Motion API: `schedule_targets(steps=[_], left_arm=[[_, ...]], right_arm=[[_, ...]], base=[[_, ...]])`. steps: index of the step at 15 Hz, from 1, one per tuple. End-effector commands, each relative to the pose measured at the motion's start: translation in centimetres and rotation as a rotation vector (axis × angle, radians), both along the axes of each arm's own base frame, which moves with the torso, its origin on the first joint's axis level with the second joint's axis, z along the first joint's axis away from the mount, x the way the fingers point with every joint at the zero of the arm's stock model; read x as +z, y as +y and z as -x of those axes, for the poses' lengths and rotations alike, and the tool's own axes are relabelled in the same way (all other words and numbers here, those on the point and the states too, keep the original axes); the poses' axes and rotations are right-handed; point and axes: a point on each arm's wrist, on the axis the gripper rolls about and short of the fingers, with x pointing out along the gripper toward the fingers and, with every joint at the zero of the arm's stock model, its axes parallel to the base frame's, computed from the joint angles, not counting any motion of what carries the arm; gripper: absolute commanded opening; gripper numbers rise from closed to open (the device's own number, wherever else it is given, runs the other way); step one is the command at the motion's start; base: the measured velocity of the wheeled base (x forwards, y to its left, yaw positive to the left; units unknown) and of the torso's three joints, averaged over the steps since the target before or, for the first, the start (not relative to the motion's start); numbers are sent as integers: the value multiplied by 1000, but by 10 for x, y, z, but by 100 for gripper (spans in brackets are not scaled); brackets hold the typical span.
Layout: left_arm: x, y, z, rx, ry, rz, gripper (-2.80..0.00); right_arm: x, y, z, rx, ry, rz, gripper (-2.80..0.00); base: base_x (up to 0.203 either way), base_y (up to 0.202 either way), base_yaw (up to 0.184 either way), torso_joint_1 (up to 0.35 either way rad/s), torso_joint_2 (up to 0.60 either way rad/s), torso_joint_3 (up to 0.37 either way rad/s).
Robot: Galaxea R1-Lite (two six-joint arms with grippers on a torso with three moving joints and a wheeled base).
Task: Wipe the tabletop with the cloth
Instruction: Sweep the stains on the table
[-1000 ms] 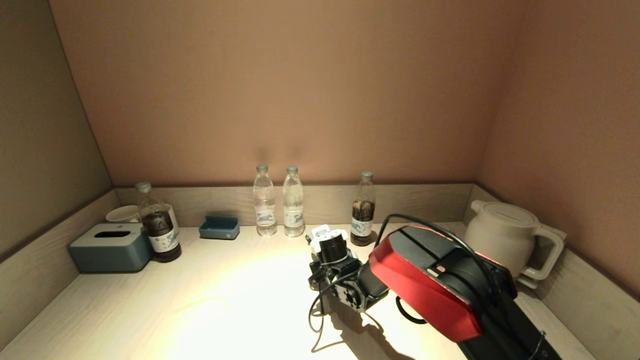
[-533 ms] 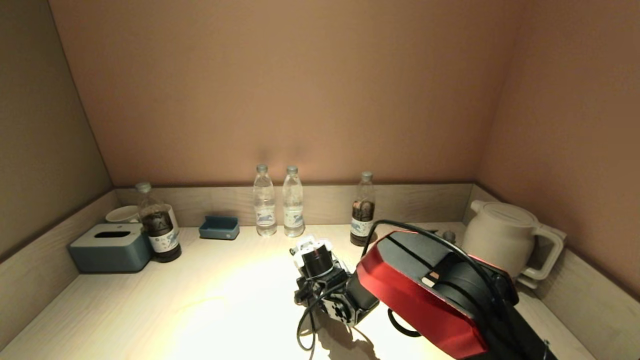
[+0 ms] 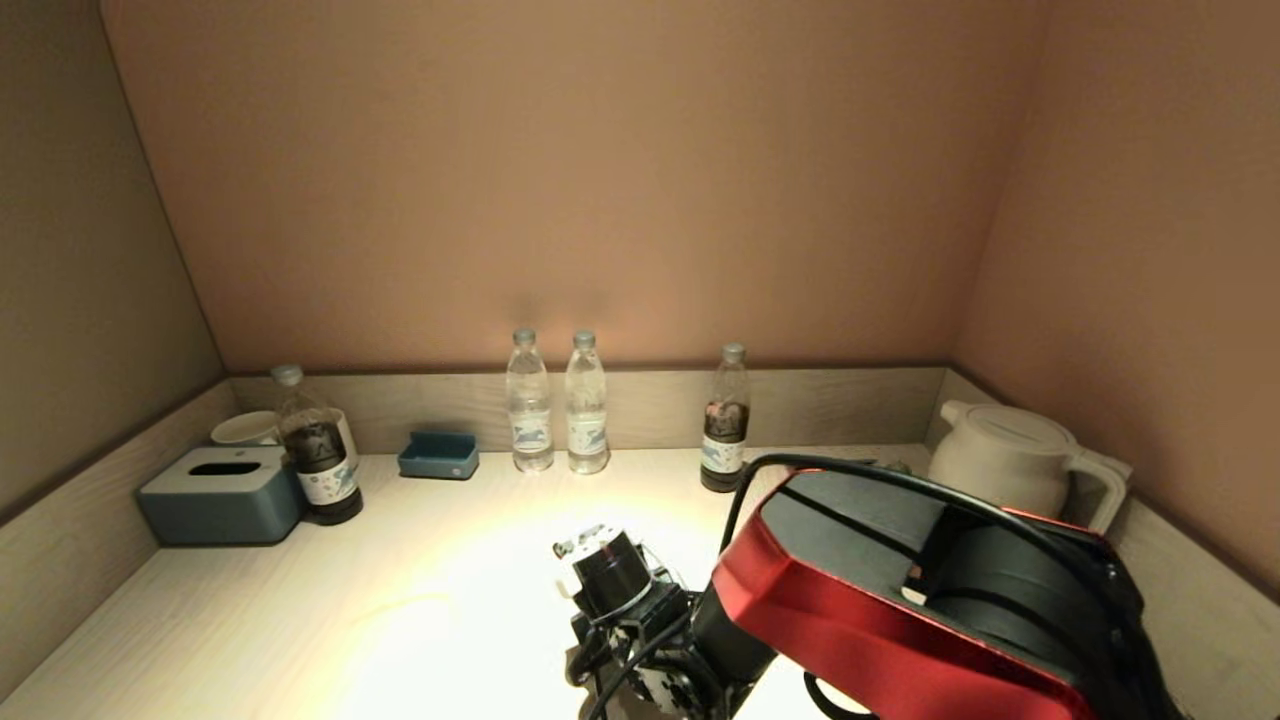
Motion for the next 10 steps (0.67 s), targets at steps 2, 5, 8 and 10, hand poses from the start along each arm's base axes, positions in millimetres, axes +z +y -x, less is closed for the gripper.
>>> schedule_targets(steps=[2,5,8,10], left_arm=[[0,0,0,-1,0,0,-280],[0,0,0,-1,0,-1,-280],[0,0,0,-1,0,-1,-280],[0,0,0,-1,0,-1,-280]], right_arm=[[11,15,23,20,-8,-48,-280],[10,24,28,32,-6,-65,-280],[11,33,26,45,-16,-84,-280],[9,38,23,49,-18,-91,-280]], base=[[0,0,0,0,0,0],[0,0,0,0,0,0],[0,0,0,0,0,0],[0,0,0,0,0,0]])
